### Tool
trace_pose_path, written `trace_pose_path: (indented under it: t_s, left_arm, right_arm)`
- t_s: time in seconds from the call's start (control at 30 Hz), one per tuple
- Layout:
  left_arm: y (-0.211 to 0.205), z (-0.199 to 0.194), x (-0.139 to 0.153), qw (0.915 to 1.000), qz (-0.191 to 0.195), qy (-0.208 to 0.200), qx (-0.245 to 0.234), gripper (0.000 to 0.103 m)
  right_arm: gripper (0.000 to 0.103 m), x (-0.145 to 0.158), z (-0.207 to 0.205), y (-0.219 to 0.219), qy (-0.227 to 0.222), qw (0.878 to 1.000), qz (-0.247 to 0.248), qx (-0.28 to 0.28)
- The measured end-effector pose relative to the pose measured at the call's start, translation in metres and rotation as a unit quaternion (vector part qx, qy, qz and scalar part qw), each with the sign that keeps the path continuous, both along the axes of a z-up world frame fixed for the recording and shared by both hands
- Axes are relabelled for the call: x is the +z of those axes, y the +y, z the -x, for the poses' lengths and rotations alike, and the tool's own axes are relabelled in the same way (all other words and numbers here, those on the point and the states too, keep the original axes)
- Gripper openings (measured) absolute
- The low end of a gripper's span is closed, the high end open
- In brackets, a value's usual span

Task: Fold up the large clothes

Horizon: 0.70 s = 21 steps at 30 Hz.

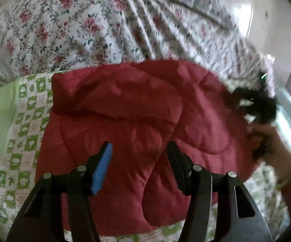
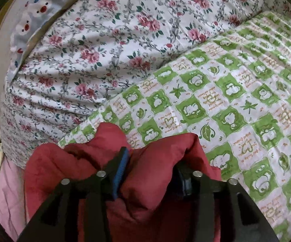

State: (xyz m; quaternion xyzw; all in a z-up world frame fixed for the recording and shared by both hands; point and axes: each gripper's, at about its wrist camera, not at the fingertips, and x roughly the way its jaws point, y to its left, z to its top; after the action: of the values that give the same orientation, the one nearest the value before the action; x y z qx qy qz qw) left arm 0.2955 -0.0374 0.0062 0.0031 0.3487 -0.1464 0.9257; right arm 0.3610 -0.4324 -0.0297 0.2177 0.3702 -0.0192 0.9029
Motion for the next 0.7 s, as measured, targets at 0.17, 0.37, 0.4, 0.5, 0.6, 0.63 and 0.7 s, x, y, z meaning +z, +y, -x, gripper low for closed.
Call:
trace_pose_path:
  t_s: [0.17,0.37,0.4,0.5,0.6,0.63,0.7]
  left_arm:
    - [0.008,-0.021,-0.021,0.9993,-0.009,0.013,0.034,0.056]
    - [0.016,-0.018,-0.022,0.9986,0.008,0.016,0.05,0.056]
    - [0.015,-0.017,-0.023,0.9985,0.007,0.017,0.052,0.056]
    - [0.014,-0.021,-0.025,0.998,-0.005,0.021,0.06,0.056]
    - [0.012,-0.029,-0.027,0.9969,-0.025,0.024,0.071,0.056]
    - [0.012,-0.033,-0.027,0.9964,-0.031,0.025,0.074,0.057]
    - [0.013,-0.042,-0.031,0.9957,-0.039,0.03,0.078,0.059]
  right_arm:
    - [0.072,0.041,0.035,0.008,-0.05,0.998,0.025,0.012]
    - [0.076,0.071,0.087,0.046,-0.087,0.991,0.064,0.081]
    - [0.076,0.067,0.093,0.06,-0.077,0.988,0.077,0.107]
    - [0.076,0.05,0.098,0.096,-0.046,0.977,0.125,0.166]
    - [0.075,0.025,0.091,0.122,-0.011,0.964,0.169,0.204]
    - [0.075,0.015,0.081,0.128,0.01,0.961,0.176,0.211]
    - [0.075,-0.001,0.064,0.13,0.044,0.958,0.189,0.213]
